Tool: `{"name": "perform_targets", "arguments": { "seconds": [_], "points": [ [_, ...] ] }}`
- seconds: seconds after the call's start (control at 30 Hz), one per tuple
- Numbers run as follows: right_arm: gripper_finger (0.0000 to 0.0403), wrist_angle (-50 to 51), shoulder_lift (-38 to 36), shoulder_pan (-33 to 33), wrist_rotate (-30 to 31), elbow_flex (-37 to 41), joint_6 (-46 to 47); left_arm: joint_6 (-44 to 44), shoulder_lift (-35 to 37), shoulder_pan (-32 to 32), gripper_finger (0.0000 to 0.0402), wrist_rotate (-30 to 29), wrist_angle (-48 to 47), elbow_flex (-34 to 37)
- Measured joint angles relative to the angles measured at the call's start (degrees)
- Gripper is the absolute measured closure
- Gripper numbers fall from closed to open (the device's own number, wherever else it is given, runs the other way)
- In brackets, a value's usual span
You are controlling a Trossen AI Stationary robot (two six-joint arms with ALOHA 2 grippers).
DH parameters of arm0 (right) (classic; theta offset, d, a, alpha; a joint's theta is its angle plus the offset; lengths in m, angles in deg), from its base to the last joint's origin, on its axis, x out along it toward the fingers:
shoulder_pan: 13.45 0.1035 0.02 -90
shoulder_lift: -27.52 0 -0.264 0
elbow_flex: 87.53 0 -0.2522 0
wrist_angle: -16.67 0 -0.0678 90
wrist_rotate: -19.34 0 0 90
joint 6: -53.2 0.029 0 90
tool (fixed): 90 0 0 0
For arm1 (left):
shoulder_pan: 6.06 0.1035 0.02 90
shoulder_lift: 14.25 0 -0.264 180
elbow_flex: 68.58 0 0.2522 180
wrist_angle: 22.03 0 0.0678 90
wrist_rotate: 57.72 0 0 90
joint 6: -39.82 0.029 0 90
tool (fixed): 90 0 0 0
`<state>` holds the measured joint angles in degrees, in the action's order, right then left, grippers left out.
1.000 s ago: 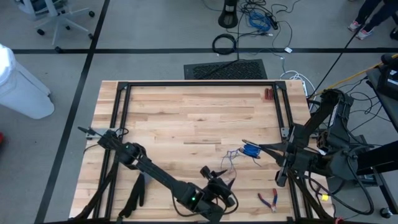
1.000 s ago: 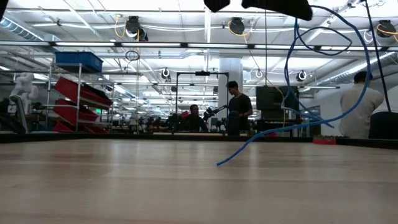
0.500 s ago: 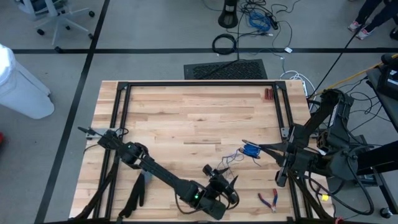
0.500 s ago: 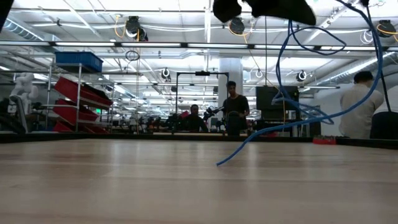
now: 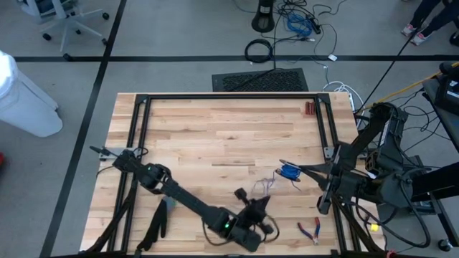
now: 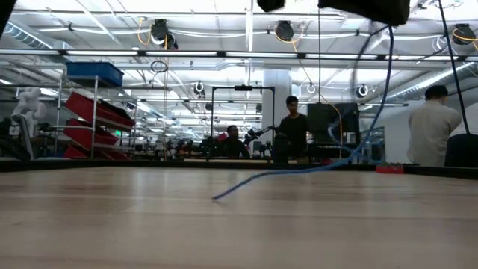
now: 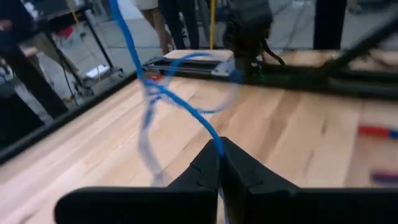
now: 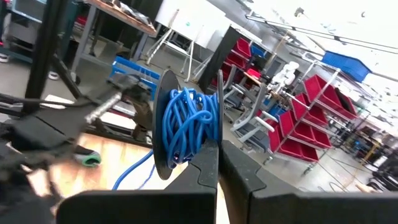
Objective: Coil cords
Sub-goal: Coil the blue wire onto the black spool
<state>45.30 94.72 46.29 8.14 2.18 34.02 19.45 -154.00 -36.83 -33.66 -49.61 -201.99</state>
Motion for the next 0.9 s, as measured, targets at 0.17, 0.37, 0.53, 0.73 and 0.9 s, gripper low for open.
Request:
{"name": "perform_targets", "arguments": {
  "seconds": [0.17,0.37,0.53,0.73,0.9],
  "points": [
    [0.0403,-0.1,0.0,2.0,4.7,0.0,-0.5,-0.2,0.0,-2.5,0.0397,-0.2,-12.4,0.0],
    [0.0403,-2.4,0.0,5.7,8.5,0.0,-2.1,-15.6,1.2,-4.3,0.0398,-2.6,-36.8,0.0],
    [0.0403,-3.6,0.0,8.6,10.2,0.0,-3.0,-36.8,5.2,-6.6,0.0399,0.3,-56.6,0.0],
    [0.0403,-3.3,0.0,9.4,11.3,0.0,-2.9,-38.7,12.1,-13.2,0.0399,1.8,-55.9,-1.7],
    [0.0403,-2.8,-0.1,8.8,11.3,0.0,-2.4,-33.8,16.0,-18.2,0.04,0.1,-51.6,-4.7]
  ]
}}
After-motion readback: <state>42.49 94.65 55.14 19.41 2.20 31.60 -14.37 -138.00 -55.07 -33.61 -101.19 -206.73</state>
